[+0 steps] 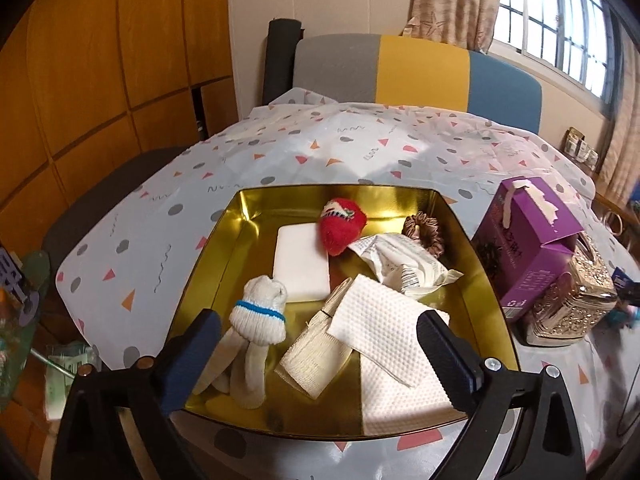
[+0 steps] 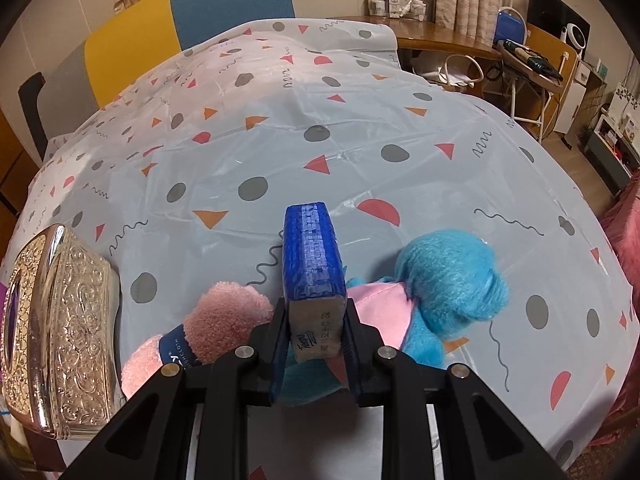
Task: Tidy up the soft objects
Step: 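Release the glove in the tray and withdraw the left gripper, then carry the blue Tempo pack into the gold tray with the right gripper and release it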
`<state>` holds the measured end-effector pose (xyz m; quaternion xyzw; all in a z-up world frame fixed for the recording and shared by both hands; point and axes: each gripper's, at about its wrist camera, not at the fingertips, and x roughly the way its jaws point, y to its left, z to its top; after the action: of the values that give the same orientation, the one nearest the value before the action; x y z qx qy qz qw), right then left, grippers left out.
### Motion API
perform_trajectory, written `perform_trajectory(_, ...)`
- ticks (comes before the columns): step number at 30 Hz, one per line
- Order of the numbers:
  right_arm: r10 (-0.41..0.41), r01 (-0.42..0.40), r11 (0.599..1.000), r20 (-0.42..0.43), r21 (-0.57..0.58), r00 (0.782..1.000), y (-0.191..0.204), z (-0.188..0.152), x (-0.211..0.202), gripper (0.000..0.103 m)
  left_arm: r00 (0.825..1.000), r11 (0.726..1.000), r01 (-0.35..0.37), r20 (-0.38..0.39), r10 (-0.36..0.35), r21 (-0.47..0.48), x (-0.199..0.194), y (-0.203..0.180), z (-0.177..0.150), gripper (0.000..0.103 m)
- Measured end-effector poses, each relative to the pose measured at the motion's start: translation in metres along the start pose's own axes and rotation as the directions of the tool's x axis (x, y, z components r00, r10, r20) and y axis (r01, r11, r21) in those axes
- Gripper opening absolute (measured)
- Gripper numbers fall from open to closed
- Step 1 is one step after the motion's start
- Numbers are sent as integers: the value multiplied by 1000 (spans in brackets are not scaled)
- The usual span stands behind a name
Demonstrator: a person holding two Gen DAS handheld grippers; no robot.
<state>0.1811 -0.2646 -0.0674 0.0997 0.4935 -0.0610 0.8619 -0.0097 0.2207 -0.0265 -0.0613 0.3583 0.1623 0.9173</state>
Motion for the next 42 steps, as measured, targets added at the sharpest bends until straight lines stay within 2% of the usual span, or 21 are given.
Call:
perform_trajectory(7, 29, -28, 999, 30, -16, 999, 12, 7, -9, 23, 1000, 1000, 21, 9, -21, 17, -7, 0, 0, 100)
perform_trajectory(12, 90, -87, 995, 81, -41, 993, 46, 31, -31, 23, 999, 999, 36, 1, -36, 8, -7, 3, -2, 100)
perform_trajectory(15, 154, -144, 986, 117, -89, 981, 79, 43, -51, 23, 999, 999, 44, -6, -44, 3, -6, 5, -3, 100)
perform_trajectory(20, 275, -249, 953, 152, -171, 949, 133, 52, -84, 23, 999, 999, 47, -9, -47, -1, -6, 8, -5, 100)
perform_trajectory(26, 405, -356, 895, 157, -270, 901, 198, 50, -116, 23, 999, 999, 42, -7, -42, -15, -6, 14, -7, 100)
perform_trajectory(32, 516, -435, 814, 136, -385, 846, 259, 30, -149, 23, 999, 999, 34, -7, -34, -28, -6, 20, -9, 100)
perform_trajectory(38, 601, -524, 722, 34, -452, 798, 305, 1, -155, 23, 1000, 999, 26, -7, -27, -41, -7, 27, -11, 100)
perform_trajectory(42, 618, -562, 676, -48, -476, 784, 328, -24, -146, 23, 1000, 998, 20, -9, -20, -52, -6, 32, -12, 100)
